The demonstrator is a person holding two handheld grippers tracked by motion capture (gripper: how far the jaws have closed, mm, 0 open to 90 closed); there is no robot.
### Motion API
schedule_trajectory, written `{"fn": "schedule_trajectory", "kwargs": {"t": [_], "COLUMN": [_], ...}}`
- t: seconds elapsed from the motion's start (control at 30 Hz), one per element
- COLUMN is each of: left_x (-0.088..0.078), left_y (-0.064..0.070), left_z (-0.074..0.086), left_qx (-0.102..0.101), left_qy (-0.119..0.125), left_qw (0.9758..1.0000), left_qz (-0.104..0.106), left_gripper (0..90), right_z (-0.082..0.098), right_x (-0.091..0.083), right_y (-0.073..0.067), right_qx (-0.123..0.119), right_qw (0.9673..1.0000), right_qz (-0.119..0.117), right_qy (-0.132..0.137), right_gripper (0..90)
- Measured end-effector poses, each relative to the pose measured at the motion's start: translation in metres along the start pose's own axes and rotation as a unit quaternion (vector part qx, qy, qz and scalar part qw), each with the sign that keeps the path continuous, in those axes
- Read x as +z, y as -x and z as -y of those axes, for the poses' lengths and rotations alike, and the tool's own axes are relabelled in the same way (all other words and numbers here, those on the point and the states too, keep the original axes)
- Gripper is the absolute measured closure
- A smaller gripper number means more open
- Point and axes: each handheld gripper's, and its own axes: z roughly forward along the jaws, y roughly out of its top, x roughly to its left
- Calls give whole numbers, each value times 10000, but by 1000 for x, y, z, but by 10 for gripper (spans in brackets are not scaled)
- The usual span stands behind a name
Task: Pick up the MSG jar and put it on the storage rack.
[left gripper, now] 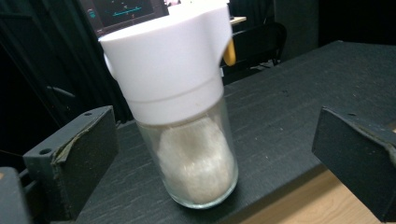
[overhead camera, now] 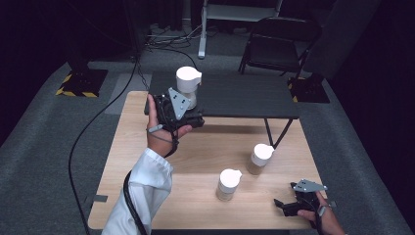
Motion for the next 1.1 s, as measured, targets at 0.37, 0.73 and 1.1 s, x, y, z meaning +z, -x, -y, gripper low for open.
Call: {"fn": "schedule_trajectory", "kwargs": {"t": [0.37, 0.73, 1.1], "left_x": [-12, -24, -35], "left_y": [8, 13, 15], "left_z": [11, 28, 45], "left_qx": [281, 580, 825], "left_qy": [-12, -154, -355], "left_qw": [9996, 9979, 9951], "left_qz": [100, 259, 402], "left_gripper": [6, 6, 5], "right_z": [0, 0, 0], "right_x": [0, 0, 0], "right_y": [0, 0, 0], "right_qx": [-4, 5, 8], "right_qw": [10000, 10000, 10000], "right_qz": [0, 8, 9], "right_qy": [1, 1, 2], "right_gripper": [0, 0, 0]}}
